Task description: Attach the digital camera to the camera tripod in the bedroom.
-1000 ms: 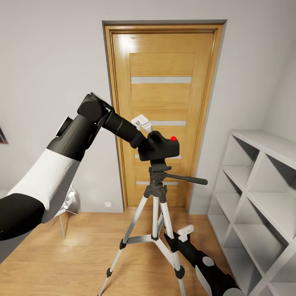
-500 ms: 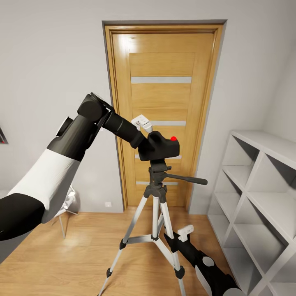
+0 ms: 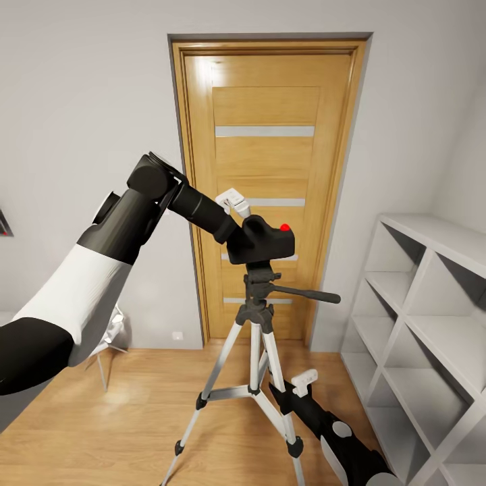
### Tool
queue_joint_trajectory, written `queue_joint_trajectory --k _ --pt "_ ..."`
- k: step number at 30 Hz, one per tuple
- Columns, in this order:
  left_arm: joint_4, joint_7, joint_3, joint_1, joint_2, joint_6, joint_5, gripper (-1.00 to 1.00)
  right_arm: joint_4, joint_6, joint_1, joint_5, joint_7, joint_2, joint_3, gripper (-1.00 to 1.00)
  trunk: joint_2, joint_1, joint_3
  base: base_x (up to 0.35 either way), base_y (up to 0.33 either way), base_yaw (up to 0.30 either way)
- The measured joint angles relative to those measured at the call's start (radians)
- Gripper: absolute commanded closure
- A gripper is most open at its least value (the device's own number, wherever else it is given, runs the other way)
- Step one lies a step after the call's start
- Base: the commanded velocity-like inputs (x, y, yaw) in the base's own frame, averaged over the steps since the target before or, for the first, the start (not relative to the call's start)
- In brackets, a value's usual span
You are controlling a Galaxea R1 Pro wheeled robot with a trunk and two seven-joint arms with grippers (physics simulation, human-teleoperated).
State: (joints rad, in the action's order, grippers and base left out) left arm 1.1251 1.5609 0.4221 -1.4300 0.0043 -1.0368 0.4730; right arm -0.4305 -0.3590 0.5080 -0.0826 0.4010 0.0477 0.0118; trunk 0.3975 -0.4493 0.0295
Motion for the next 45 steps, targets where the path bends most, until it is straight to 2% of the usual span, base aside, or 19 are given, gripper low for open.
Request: queue_joint_trajectory --k 34,40,41,45 --pt "-0.005 0.000 -0.001 0.001 0.000 0.000 0.001 1.00 0.000 -0.004 0.000 -0.005 0.001 0.000 -0.001 1.00 0.000 0.000 0.000 0.000 0.000 0.000" --pt "-0.039 0.000 -0.002 0.002 -0.001 0.000 0.001 1.00 0.000 -0.004 0.000 -0.004 0.001 0.000 -0.002 1.00 0.000 0.000 0.000 0.000 0.000 0.000" --pt "-0.042 0.000 -0.002 0.002 -0.001 0.000 0.001 -1.00 0.001 -0.003 0.000 -0.004 0.001 0.000 -0.002 1.00 0.000 0.000 0.000 0.000 0.000 0.000" --pt "-0.050 -0.001 -0.005 -0.001 -0.001 0.000 0.013 -1.00 0.001 0.001 -0.001 0.000 -0.001 -0.001 -0.005 1.00 0.001 0.000 0.000 0.000 0.000 0.000"
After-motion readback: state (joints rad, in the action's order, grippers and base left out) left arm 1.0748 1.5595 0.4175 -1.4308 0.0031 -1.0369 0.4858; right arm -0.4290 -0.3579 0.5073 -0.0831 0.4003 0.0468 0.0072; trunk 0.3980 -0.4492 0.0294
